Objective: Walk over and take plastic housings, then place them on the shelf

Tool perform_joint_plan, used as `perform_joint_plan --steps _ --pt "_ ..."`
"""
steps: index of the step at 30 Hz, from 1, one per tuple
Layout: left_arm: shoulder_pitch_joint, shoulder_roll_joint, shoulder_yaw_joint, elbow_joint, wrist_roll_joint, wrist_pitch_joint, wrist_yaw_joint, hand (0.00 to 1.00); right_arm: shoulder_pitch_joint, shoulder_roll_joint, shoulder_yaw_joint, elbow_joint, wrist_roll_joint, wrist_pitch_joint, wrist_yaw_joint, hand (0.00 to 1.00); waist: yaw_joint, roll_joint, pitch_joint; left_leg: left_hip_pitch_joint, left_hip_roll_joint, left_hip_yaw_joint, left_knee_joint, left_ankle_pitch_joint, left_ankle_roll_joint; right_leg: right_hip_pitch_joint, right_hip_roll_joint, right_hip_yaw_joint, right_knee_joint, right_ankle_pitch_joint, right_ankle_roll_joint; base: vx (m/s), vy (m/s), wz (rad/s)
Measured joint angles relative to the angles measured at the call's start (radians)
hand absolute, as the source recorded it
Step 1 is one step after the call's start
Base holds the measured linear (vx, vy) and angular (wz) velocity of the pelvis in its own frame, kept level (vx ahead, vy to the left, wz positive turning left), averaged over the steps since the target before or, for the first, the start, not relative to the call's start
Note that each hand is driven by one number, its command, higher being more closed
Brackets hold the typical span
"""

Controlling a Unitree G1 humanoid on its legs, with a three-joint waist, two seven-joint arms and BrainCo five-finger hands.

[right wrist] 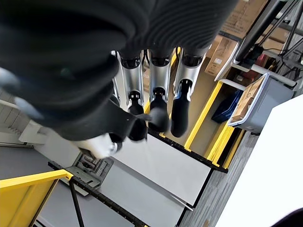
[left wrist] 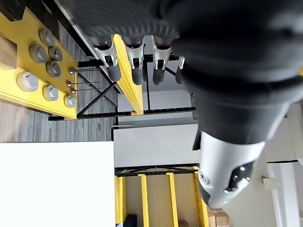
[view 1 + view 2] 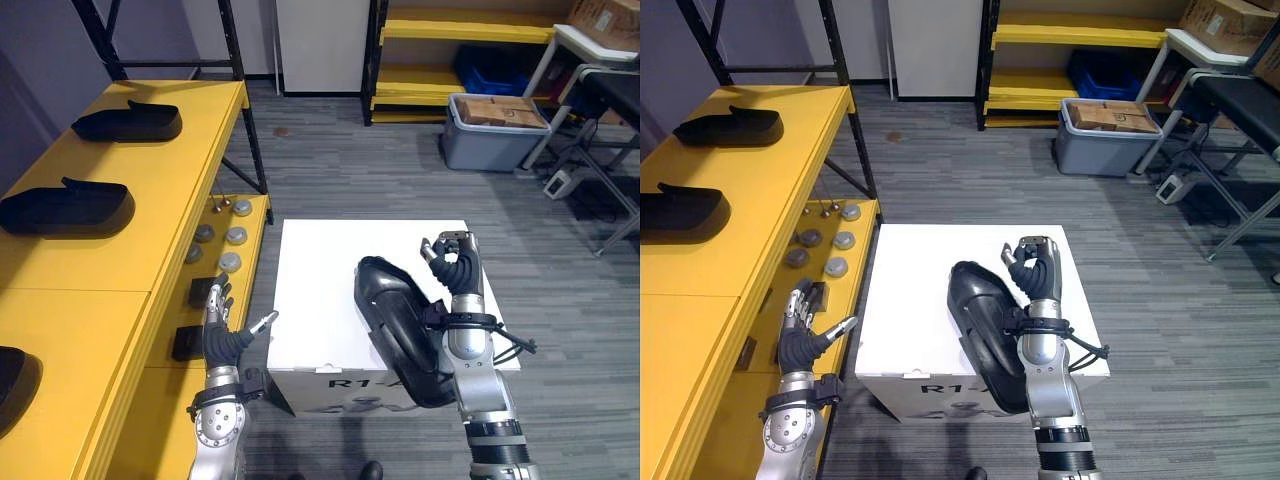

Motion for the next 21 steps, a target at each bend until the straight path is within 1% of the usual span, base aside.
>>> perform_joint_plan --steps 3,6,8,10,11,13,15,17,21 --pt "0.008 -0.004 0.025 0.125 -0.001 0.013 -0.013 0.0 0.005 0.0 -0.002 0.001 0.0 0.0 0.012 0.0 -0.001 0.0 -0.006 0.0 0.001 0.004 0.0 0.0 0.0 -0.001 0.001 0.002 0.0 0.0 0.0 0.0 0.0 0.0" --pt "0.019 -0.015 0.061 0.247 -0.001 0.033 -0.018 0.0 0.048 -0.001 -0.014 0.002 0.0 0.0 0.018 0.0 0.0 0.0 -0.01 0.0 0.001 0.005 0.0 0.0 0.0 -0.001 0.001 0.003 0.0 0.0 0.0 0.0 0.0 0.0" --pt "0.027 -0.017 0.086 0.32 -0.001 0.039 -0.019 0.0 0.08 -0.001 -0.014 0.006 -0.001 0.0 0.022 0.0 0.0 0.001 -0.012 0.0 0.001 0.005 0.0 0.0 0.0 -0.001 0.001 0.003 0.0 0.0 0.0 0.0 0.0 0.0" --pt "0.025 -0.004 0.105 0.474 -0.001 0.048 -0.021 0.0 0.121 -0.002 -0.02 0.024 -0.015 0.0 0.03 0.0 0.0 0.001 -0.017 -0.001 0.002 0.009 0.001 0.0 0.0 -0.002 0.002 0.005 0.0 0.0 0.0 0.0 0.0 0.0" --pt "0.025 -0.003 0.109 0.508 -0.001 0.053 -0.021 0.0 0.129 -0.002 -0.023 0.028 -0.024 0.0 0.032 0.0 0.0 0.001 -0.017 -0.001 0.002 0.01 0.001 0.0 0.0 -0.002 0.003 0.006 0.0 0.0 0.0 -0.01 0.0 -0.03" --pt "0.029 0.003 0.118 0.592 -0.002 0.069 -0.024 0.0 0.15 -0.002 -0.046 0.053 -0.029 0.0 0.037 0.0 -0.001 0.0 -0.018 0.001 0.004 0.011 -0.002 0.0 0.0 -0.002 0.005 0.006 0.0 0.001 -0.002 0.0 0.0 0.0" --pt "0.028 0.015 0.12 0.68 -0.001 0.078 -0.035 0.0 0.158 -0.005 -0.067 0.124 -0.046 0.002 0.041 0.0 -0.002 0.0 -0.018 0.002 0.005 0.01 -0.002 0.0 -0.001 -0.002 0.006 0.006 0.0 0.003 -0.004 0.0 0.0 0.0" --pt "0.029 0.024 0.119 0.72 -0.001 0.08 -0.043 0.0 0.163 -0.006 -0.07 0.175 -0.047 0.003 0.047 0.0 -0.002 -0.001 -0.019 0.002 0.007 0.01 -0.002 0.0 -0.001 -0.002 0.007 0.006 -0.001 0.003 -0.004 0.0 0.0 0.0" --pt "0.029 0.034 0.116 0.757 -0.001 0.082 -0.053 0.0 0.175 -0.006 -0.071 0.261 -0.105 0.014 0.06 0.0 -0.003 -0.002 -0.02 0.001 0.007 0.0 -0.003 0.0 -0.002 -0.001 0.007 -0.001 -0.001 0.004 -0.005 0.0 0.0 0.03"
